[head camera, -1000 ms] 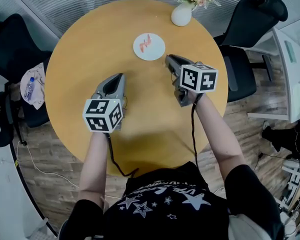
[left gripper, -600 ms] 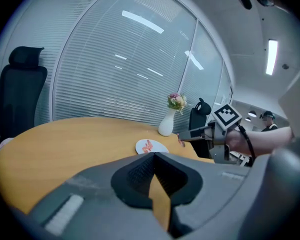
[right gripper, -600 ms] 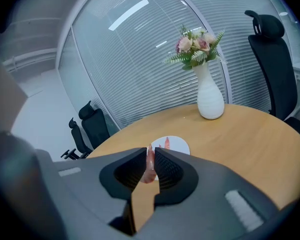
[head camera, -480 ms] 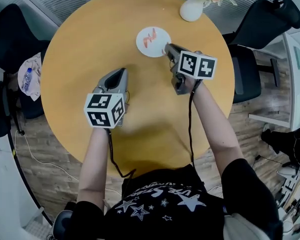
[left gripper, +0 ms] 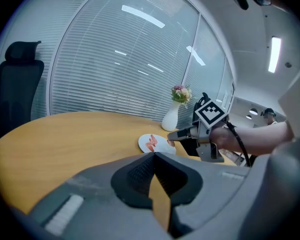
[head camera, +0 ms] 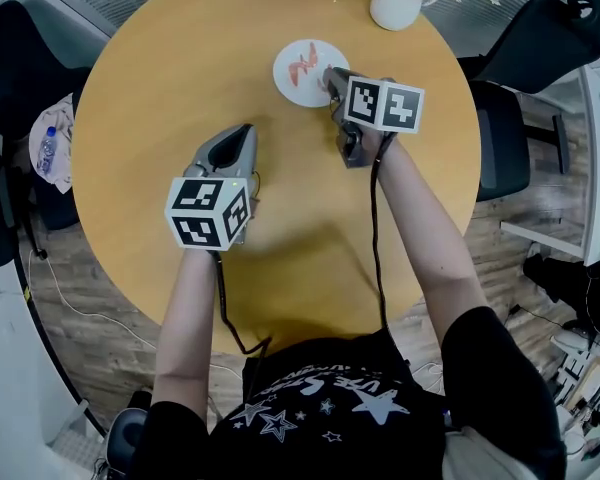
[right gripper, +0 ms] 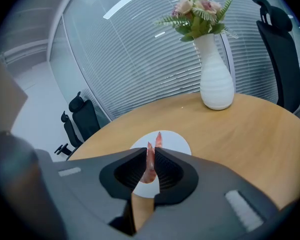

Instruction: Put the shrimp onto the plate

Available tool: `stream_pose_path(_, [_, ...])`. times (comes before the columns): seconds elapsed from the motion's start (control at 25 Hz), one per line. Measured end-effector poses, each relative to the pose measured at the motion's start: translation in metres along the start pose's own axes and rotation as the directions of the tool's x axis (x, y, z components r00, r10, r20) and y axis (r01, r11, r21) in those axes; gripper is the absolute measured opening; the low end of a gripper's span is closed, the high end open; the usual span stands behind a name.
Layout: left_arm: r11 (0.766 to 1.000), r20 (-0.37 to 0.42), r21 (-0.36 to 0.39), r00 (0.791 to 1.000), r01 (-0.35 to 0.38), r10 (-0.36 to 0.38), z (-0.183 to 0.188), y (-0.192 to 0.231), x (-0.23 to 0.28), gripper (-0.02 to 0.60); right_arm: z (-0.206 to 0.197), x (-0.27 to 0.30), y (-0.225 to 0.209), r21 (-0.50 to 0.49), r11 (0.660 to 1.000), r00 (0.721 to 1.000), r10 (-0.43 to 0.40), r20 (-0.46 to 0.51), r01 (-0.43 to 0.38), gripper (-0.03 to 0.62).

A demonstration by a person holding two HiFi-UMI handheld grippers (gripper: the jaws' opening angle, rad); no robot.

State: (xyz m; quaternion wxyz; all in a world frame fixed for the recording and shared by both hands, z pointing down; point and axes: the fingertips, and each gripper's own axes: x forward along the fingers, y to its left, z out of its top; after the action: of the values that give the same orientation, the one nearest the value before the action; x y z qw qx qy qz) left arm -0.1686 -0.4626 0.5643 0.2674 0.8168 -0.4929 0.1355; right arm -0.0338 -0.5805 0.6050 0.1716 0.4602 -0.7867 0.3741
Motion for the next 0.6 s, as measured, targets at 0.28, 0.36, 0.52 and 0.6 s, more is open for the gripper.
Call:
stream_pose_path(0.28, [1.000,-0.023,-0.004,1.000,0.001,-0.001,-0.012,0.007,0.010,0.002,-0.008,0.025,-0.008,-0.011,0.998,0.996,-0.070,-0.054,0.070,0.051])
stream_pose_path(0.36, [1.000,-0.028,-0.012,1.000,0.005,-0.005,-0.014,0.008,0.012,0.002,-0.011,0.030,-0.010,-0.012,0.996,0.994,-0.090,-0.067,0.089,0.051])
stream_pose_path(0.52, [1.000,-0.027,-0.019,1.000,0.009,-0.010,-0.017,0.010,0.013,0.002,-0.015,0.036,-0.013,-0.015,0.992,0.989,-0.123,-0.082,0.122,0.052])
stream_pose_path(0.6, [1.000,-0.025,-0.021,1.000,0.008,-0.008,-0.017,0.012,0.013,0.002,-0.016,0.037,-0.016,-0.018,0.990,0.986,-0.142,-0.091,0.141,0.052])
